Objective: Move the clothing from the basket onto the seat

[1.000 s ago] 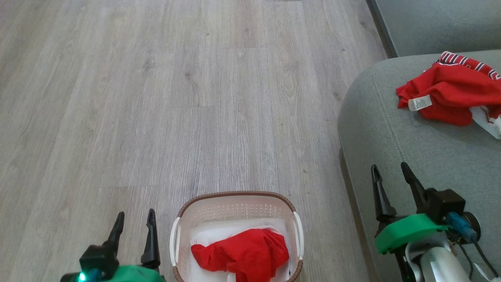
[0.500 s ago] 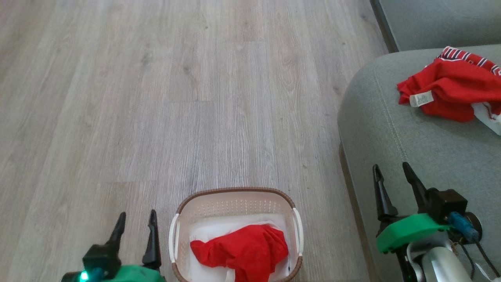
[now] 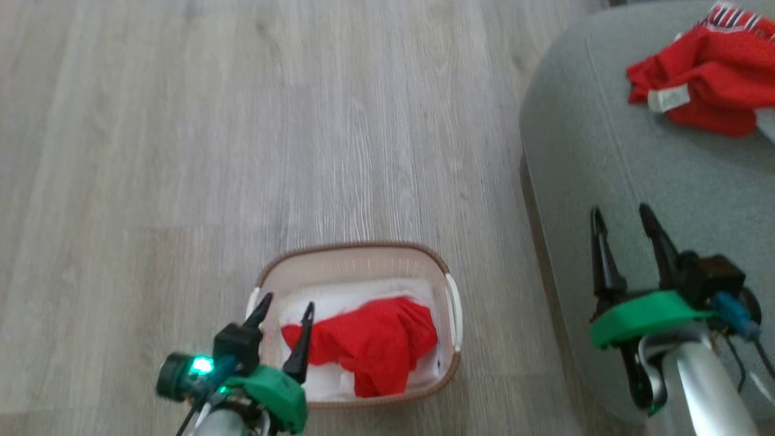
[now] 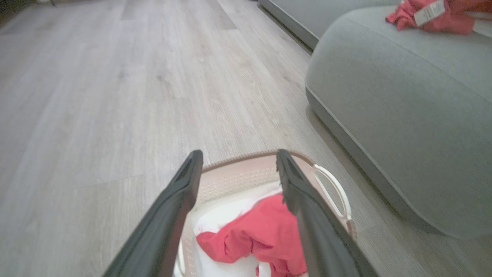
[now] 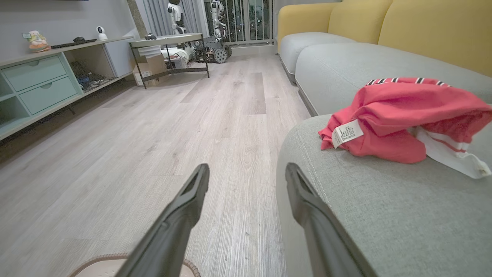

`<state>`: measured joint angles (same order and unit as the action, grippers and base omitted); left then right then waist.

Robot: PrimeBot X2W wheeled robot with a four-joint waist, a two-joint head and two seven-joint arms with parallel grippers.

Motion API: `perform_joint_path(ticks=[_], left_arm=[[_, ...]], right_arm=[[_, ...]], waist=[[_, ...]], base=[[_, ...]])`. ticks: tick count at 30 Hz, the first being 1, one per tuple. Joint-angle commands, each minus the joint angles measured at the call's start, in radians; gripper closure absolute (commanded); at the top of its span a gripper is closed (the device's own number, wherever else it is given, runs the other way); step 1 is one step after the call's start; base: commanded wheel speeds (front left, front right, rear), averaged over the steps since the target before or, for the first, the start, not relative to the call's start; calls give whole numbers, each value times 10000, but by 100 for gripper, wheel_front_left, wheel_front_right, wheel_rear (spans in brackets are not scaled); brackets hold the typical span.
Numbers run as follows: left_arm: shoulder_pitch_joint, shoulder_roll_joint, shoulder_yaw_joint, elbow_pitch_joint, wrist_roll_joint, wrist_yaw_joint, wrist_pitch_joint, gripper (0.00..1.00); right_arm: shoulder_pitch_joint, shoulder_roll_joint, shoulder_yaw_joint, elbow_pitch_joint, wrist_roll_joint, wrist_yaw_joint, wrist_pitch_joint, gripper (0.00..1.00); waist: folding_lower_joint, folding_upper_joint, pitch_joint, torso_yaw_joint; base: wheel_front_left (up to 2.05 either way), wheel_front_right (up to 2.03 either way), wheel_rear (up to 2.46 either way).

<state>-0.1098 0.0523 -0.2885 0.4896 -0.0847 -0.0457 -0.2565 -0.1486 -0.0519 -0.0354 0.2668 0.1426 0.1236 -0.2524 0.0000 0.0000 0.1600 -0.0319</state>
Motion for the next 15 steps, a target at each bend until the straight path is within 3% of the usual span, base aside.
perform_joint_path(ticks=[1, 15], left_arm=[[-436, 3, 212, -134, 70, -48, -53, 0], [-3308, -15, -1496, 3643, 881, -436, -49, 0]], right_arm=[[-406, 16, 221, -379, -45, 71, -93, 0], [-2008, 16, 492, -986, 162, 71, -93, 0]], waist=[[0, 0, 625, -245], [0, 0, 3769, -1258]], base=[[0, 0, 0], [0, 0, 0]])
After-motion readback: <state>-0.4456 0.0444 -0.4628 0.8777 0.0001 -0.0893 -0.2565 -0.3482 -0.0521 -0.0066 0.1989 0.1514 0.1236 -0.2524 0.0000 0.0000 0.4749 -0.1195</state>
